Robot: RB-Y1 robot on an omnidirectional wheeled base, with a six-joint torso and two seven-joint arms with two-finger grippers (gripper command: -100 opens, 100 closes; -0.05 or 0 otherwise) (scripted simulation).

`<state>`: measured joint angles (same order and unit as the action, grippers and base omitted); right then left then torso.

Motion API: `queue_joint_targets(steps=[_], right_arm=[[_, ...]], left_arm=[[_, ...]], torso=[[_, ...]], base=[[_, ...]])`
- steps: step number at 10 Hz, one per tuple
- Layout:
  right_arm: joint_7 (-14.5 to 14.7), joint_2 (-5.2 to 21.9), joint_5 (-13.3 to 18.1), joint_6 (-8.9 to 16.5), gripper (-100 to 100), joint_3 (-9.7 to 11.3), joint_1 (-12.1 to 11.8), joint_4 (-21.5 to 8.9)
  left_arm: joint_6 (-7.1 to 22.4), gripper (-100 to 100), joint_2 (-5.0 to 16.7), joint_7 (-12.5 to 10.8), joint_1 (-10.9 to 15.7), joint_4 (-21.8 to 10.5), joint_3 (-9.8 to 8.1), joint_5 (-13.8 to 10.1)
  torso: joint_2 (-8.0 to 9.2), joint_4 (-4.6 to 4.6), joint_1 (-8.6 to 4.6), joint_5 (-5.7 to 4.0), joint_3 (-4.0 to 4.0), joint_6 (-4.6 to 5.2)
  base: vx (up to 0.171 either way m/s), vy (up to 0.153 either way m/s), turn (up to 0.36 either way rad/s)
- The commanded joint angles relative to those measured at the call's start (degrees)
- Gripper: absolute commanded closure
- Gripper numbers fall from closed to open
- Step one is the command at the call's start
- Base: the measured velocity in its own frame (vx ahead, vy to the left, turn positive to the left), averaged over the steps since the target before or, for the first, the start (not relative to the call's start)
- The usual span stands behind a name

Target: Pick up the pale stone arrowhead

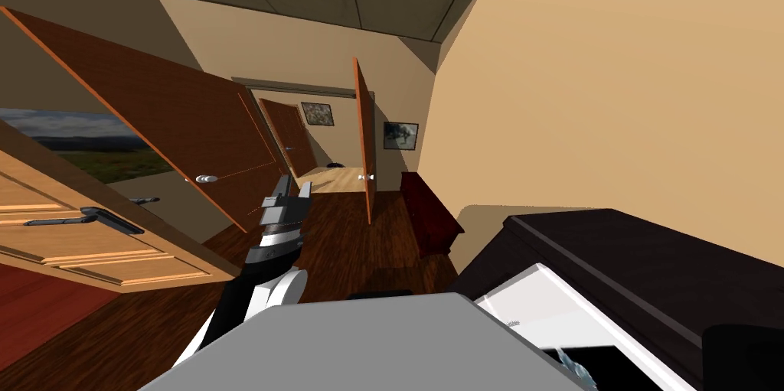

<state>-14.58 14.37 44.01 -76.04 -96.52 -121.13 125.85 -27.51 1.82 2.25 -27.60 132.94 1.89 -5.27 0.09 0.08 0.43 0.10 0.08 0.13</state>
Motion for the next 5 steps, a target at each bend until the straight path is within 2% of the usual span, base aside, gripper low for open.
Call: queue_joint_targets(steps=[1,2,3,4,5], right_arm=[[0.03,0.44,-1.31,1.61,-100,1.06,-0.04,-1.0],[0.0,0.54,-2.29,2.39,-100,2.12,0.37,-1.6],[-1.37,0.24,-0.53,0.18,-100,1.97,0.6,-1.51],[-1.61,0.17,-0.08,-0.21,-100,1.85,0.55,-1.46],[-2.11,0.01,0.89,-1.04,-100,1.58,0.36,-1.34]], left_arm=[[0.0,0,0.0,0.0,0.0,0.0,0.0,0.0],[0.0,0,0.0,0.0,0.0,0.0,0.0,0.0],[0.0,0,0.0,0.0,0.0,0.0,0.0,0.0],[0.0,0,0.01,0.0,-0.01,0.0,-0.02,0.0],[0.0,0,0.02,0.0,-0.01,0.0,-0.02,0.0]], torso=[[0.0,0.0,0.0,0.0,0.0,0.0],[-0.04,0.0,0.04,0.01,-0.02,0.0],[0.0,0.0,-0.02,0.0,0.0,0.01],[-0.06,0.0,-0.42,-0.08,-0.02,0.04],[-0.16,-0.03,-0.81,-0.19,-0.09,0.0]], base=[[-0.042,0.166,0.063],[-0.056,0.146,0.053],[-0.029,0.015,-0.116],[0.006,-0.083,-0.079],[0.045,-0.145,-0.042]])
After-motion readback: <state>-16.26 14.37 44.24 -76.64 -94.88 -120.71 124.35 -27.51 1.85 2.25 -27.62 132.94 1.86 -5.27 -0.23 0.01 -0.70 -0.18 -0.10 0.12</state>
